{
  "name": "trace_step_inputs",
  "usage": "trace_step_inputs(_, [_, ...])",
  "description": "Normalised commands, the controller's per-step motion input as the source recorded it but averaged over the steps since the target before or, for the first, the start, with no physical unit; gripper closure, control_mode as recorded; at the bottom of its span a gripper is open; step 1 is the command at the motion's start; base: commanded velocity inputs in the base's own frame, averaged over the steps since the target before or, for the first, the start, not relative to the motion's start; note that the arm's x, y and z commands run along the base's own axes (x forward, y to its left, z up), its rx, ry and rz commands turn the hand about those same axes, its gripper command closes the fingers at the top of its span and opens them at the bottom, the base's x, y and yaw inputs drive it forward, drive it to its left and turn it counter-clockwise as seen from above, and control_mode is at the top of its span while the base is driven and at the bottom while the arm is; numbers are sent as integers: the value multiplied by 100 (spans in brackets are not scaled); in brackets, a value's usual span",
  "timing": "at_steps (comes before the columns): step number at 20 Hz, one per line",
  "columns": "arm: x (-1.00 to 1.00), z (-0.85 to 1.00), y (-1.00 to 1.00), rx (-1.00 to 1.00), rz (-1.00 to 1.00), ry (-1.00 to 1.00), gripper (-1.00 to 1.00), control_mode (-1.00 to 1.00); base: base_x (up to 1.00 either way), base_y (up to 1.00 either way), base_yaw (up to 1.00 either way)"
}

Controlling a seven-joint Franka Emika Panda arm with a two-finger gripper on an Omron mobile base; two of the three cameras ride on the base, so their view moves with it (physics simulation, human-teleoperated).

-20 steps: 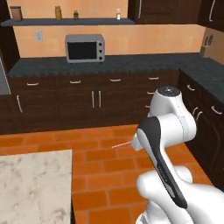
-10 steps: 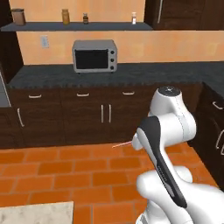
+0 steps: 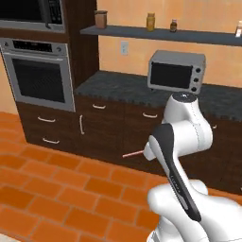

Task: Take a straw from the drawer in front and place it inside the glass cup on the dining counter.

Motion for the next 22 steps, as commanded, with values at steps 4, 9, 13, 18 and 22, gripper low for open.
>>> trace_step_inputs(4, [0, 0, 0, 0, 0, 0, 100, 100, 100, -6, 77])
trace_step_inputs(9, [0, 0, 0, 0, 0, 0, 100, 100, 100, -10, 75])
trace_step_inputs(13, [0, 0, 0, 0, 0, 0, 100, 100, 100, -9, 75])
trace_step_inputs(18, [0, 0, 0, 0, 0, 0, 100, 100, 100, -15, 58])
trace_step_inputs(22, [0, 0, 0, 0, 0, 0, 100, 100, 100, -21, 40])
